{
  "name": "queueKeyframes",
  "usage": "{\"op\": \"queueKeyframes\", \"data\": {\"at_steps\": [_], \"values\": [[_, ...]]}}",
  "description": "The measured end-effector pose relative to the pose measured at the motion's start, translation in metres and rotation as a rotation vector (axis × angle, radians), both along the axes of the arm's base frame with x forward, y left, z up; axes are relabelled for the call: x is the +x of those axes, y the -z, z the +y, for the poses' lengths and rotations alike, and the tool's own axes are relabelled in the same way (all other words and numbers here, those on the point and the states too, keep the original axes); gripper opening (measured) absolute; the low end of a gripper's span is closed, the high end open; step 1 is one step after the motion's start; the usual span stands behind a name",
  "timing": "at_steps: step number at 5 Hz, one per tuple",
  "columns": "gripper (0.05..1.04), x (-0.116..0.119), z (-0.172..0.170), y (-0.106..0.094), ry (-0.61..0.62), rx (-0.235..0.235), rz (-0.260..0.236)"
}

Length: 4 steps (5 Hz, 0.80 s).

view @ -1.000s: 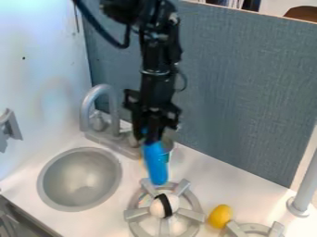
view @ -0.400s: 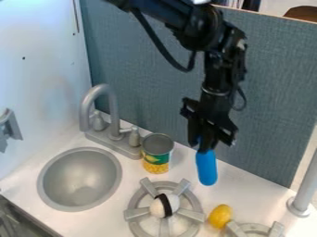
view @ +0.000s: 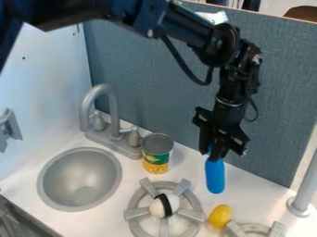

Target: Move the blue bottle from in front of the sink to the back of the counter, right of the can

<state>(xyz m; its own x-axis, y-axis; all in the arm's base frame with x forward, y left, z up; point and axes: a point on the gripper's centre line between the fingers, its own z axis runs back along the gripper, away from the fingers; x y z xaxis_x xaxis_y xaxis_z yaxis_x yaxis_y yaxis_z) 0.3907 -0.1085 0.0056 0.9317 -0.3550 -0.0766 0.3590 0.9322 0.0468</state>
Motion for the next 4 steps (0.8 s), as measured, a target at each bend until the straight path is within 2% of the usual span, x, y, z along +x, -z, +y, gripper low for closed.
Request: {"op": "queueKeyframes", "data": {"at_steps": [1,3,4], "values": [[0.335,0.009,-0.002,0.012,-0.003,0.023,0.049],[0.335,0.012,-0.014,0.026,0.016,0.091,0.057],[0.335,0.012,-0.015,0.026,0.009,0.098,0.051]]}}
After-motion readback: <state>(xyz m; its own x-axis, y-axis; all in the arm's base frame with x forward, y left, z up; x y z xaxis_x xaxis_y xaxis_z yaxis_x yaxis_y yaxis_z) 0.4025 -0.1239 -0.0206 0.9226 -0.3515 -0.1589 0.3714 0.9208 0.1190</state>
